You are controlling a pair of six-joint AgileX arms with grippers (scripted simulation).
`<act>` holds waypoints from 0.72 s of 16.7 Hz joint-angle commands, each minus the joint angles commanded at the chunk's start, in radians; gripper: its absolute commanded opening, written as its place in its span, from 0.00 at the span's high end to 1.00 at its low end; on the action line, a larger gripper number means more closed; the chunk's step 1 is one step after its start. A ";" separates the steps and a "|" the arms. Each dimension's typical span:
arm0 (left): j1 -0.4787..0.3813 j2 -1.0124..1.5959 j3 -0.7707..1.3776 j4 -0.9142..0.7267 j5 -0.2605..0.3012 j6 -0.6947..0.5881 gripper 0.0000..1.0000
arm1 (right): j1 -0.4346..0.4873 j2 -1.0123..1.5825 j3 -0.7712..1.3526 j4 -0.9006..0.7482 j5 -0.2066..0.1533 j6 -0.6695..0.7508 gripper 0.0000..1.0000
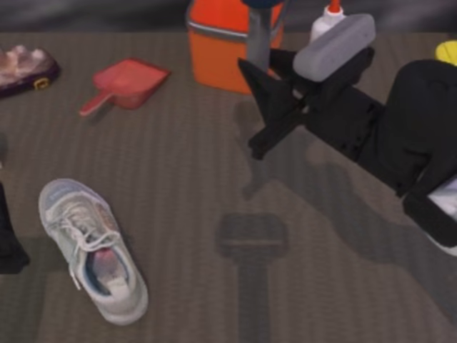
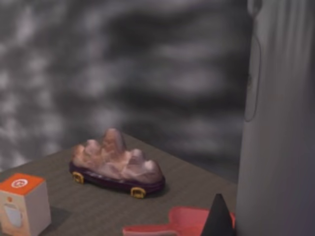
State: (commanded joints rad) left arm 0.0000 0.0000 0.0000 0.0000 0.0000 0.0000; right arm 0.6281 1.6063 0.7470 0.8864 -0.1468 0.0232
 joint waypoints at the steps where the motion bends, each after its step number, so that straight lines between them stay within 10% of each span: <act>1: 0.000 0.000 0.000 0.000 0.000 0.000 0.00 | 0.002 -0.002 -0.001 0.001 0.001 -0.001 1.00; 7: -0.017 0.034 0.027 0.019 0.022 0.001 0.00 | 0.002 -0.002 -0.001 0.001 0.001 -0.001 1.00; 12: -0.115 0.301 0.193 0.131 0.150 0.006 0.00 | 0.002 -0.002 -0.001 0.001 0.001 -0.001 1.00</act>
State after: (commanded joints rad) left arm -0.1151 0.3012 0.1931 0.1314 0.1504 0.0061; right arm 0.6299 1.6042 0.7456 0.8873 -0.1454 0.0225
